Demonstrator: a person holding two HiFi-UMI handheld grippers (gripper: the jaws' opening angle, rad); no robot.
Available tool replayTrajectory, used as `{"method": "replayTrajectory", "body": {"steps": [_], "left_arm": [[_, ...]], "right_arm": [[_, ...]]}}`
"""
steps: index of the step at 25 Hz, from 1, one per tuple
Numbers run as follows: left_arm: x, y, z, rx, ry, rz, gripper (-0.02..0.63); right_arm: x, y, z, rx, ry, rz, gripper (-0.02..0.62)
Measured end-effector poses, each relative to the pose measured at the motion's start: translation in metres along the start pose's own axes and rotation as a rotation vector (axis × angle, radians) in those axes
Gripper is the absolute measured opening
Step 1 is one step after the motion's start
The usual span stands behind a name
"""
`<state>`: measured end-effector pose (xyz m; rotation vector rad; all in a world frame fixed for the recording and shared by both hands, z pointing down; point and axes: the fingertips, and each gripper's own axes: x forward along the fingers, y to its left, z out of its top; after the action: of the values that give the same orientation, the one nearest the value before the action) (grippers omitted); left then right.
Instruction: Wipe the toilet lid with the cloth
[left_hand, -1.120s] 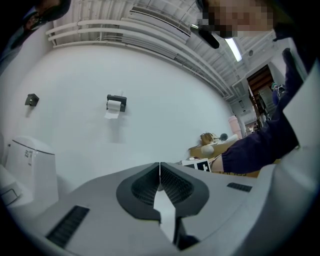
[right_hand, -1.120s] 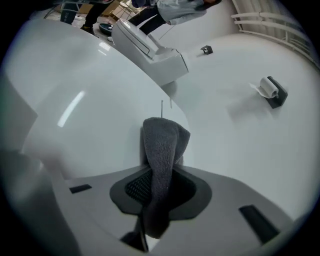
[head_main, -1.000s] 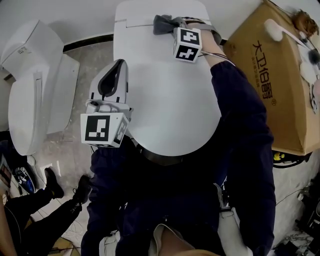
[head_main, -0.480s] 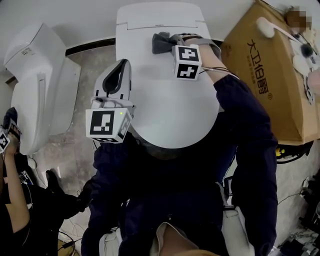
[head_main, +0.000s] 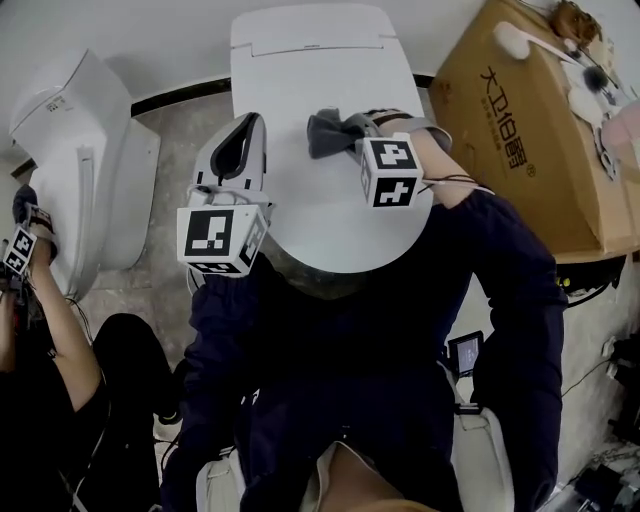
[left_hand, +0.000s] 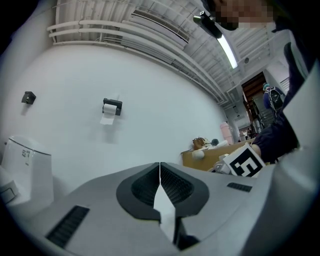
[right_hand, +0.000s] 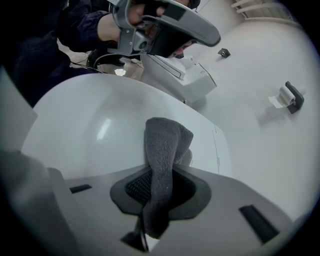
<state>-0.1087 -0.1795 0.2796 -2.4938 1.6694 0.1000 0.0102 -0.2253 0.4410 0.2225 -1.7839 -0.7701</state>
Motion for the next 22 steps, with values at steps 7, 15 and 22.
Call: {"method": "replayTrajectory", "body": {"steps": [7,15,22], "left_arm": [[-0.006,-0.016,0.002,-0.016,-0.01,-0.037,0.017],[-0.011,-0.029,0.001,-0.017,-0.003,-0.07,0.017],[-0.017,-0.031,0.0,-0.028,-0.002,-0.076,0.017]], "right_arm": [[-0.035,0.058,0.013,0.025,-0.006,0.1,0.078],[-0.067,0.111,0.022,0.047,-0.003,0.186,0.078],[-0.085,0.14,0.028,0.054,0.012,0.285,0.08]]}}
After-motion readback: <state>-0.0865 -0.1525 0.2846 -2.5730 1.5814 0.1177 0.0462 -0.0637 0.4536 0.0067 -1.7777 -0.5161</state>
